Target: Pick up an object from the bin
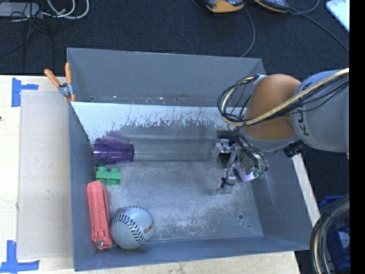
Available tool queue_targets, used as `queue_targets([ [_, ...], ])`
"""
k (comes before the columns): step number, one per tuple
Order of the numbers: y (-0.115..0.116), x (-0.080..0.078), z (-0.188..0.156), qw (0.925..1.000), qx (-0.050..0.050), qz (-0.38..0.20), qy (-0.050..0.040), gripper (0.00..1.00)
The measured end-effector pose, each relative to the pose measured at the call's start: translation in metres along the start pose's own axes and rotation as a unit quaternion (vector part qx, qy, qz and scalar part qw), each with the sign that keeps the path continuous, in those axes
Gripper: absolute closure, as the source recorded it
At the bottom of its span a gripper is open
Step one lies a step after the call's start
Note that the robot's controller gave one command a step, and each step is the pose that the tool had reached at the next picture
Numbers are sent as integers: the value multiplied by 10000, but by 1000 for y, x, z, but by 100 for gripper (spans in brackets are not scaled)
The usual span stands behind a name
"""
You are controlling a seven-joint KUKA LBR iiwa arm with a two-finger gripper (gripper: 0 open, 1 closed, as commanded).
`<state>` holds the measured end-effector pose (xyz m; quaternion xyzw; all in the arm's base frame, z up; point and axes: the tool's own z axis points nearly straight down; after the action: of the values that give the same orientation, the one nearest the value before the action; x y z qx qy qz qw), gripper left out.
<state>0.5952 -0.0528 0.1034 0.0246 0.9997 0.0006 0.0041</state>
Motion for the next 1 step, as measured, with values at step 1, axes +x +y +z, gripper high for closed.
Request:
queue_targets([
  [1,-27,12,33,9999,-6,-77,83,0],
])
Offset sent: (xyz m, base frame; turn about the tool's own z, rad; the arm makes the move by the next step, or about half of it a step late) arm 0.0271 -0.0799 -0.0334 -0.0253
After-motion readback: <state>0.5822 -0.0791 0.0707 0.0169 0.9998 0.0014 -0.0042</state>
